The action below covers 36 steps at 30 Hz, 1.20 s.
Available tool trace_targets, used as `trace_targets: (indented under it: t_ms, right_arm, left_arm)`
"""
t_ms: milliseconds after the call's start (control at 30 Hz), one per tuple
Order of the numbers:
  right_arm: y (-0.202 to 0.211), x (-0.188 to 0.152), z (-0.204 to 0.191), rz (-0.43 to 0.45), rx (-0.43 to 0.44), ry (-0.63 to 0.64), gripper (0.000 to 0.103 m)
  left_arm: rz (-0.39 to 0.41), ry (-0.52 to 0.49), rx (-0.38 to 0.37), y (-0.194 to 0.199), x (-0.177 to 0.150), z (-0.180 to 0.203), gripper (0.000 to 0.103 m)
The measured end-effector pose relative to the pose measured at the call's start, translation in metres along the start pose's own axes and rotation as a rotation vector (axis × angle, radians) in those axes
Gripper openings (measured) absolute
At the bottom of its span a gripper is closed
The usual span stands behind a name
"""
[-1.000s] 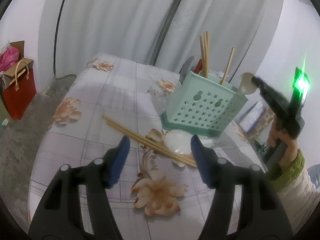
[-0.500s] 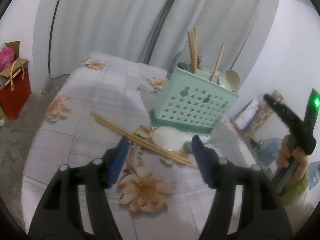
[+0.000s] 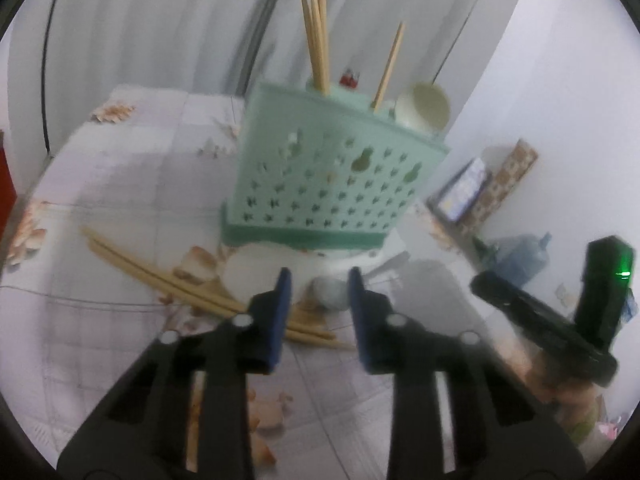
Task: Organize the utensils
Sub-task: 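Move the left gripper down to the white rice paddle beside the caddy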
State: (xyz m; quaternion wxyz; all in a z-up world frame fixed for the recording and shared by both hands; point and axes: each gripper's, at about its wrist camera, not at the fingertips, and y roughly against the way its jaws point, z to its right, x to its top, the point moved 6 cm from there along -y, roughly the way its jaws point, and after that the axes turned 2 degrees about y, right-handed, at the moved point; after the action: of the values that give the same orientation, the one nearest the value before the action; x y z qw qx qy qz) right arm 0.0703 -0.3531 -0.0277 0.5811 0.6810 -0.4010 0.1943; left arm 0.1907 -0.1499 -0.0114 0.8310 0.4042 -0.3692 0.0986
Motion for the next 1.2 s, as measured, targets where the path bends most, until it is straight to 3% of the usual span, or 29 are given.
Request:
trace_targets:
  t_ms: [267, 433, 667, 833, 1033, 1100, 1200]
  right_arm:
    - [-0.001, -0.002, 0.002, -0.023, 0.027, -0.018, 0.044]
    - [-0.007, -0.006, 0.003, -0.042, 0.042, -0.035, 0.044]
    - [-0.006, -0.004, -0.004, -0.050, 0.059, 0.006, 0.044]
    - [-0.011, 0.003, -0.036, -0.072, 0.095, 0.194, 0.044]
    - [-0.024, -0.002, -0.085, -0.095, 0.117, 0.452, 0.044]
    - [-0.033, -0.008, -0.098, -0.108, 0.115, 0.534, 0.035]
    - [-0.046, -0.018, -0.108, -0.135, 0.104, 0.622, 0.029]
  left_arm:
    - [-0.111, -0.010, 0.042, -0.025, -0.020, -0.001, 0.019]
    - [-0.175, 0.046, 0.078, -0.030, -0.033, -0.019, 0.018]
    - [-0.171, 0.032, 0.092, -0.016, -0.039, -0.030, 0.018]
    - [-0.127, 0.008, 0.118, -0.001, -0.036, -0.034, 0.018]
    - [-0.074, 0.047, 0.132, 0.013, -0.033, -0.044, 0.018]
    - [-0.068, 0.055, 0.132, 0.015, -0.035, -0.047, 0.018]
    - [-0.058, 0.056, 0.133, 0.018, -0.035, -0.051, 0.018]
